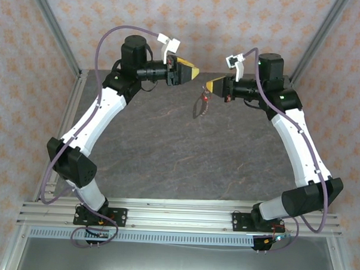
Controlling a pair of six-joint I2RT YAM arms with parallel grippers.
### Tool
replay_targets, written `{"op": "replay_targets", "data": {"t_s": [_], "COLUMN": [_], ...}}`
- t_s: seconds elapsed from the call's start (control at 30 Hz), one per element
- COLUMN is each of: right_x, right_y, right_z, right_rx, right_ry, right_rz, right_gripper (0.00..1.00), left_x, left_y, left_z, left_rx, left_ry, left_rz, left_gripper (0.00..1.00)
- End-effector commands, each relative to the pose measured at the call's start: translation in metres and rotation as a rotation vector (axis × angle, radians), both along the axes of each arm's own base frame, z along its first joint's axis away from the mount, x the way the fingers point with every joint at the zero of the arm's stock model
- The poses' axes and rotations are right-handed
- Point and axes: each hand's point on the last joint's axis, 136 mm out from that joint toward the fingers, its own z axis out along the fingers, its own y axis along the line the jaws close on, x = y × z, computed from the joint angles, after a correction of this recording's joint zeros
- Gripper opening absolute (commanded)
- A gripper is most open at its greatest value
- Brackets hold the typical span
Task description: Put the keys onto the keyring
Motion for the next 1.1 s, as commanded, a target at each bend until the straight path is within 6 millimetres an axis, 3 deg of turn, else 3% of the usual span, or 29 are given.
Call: {"op": "replay_targets", "data": {"t_s": [0.0,0.1,0.4,1.07], "right_x": [-0.012,-0.012,-0.012,-0.009], "right_y": [0.001,0.002,0.004,0.007], "right_z": [0.007,0.005,0.004,0.005], "right_rx": [-0.01,-0.008,0.004,0.039], "right_ry": [-0.035,-0.03,-0.027,-0.019], "right_rz": [0.064,0.076,0.093,0.097], "right_gripper": [0.0,0.0,0.0,0.0], "left_x": [-0.016,-0.02,-0.021,-0.031], "left_y": [-0.004,-0.006,-0.01,-0.033], "left_z": [-0.012,-0.021,-0.04,-0.043], "left_rx": [0.061,0.087,0.112,0.106], "left_ry": [0.011,0.029,0.066,0.066], "left_rz": [-0.126,-0.168,-0.207,-0.268], "left_gripper": [0.44,0.4,0.43,0.37]}}
